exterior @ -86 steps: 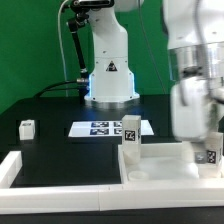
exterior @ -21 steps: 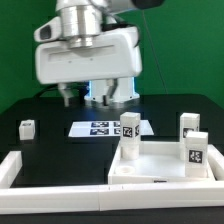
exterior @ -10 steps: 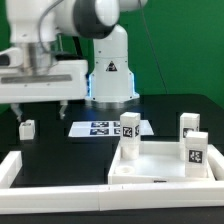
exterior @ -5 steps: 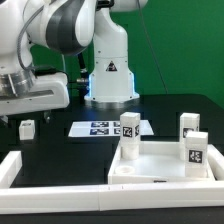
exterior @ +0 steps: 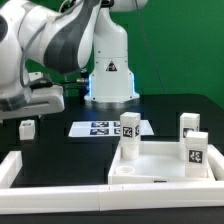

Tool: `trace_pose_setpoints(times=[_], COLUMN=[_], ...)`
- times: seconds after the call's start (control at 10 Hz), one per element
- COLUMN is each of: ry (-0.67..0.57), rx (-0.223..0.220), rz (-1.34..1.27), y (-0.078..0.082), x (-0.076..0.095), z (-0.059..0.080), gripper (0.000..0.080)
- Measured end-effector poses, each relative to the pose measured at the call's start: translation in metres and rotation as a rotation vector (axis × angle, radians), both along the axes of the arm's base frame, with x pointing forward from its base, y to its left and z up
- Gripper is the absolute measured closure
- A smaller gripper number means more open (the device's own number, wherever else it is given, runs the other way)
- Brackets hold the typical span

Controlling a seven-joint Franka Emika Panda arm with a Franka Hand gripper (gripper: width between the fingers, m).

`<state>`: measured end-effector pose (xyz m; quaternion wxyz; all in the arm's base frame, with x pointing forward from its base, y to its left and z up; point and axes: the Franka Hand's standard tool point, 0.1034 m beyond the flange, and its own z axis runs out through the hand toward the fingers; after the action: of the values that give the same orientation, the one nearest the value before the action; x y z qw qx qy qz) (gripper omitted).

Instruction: Assemble square table

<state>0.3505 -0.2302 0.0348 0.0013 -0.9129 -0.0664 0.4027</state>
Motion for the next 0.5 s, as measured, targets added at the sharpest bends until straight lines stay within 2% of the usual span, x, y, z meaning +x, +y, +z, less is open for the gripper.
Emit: trace_pose_setpoints(times=[0.3,0.4,0.5], ry=[0.022,0.028,0.055], rx=[0.001,-0.001,-0.001], rz=[-0.001,-0.007,-0.017], y=[0.000,0.001,0.002], x=[0.000,-0.003,-0.014], z=[-0.001,-0.003,-0.010], gripper=[0.0150,0.0150,0.0150])
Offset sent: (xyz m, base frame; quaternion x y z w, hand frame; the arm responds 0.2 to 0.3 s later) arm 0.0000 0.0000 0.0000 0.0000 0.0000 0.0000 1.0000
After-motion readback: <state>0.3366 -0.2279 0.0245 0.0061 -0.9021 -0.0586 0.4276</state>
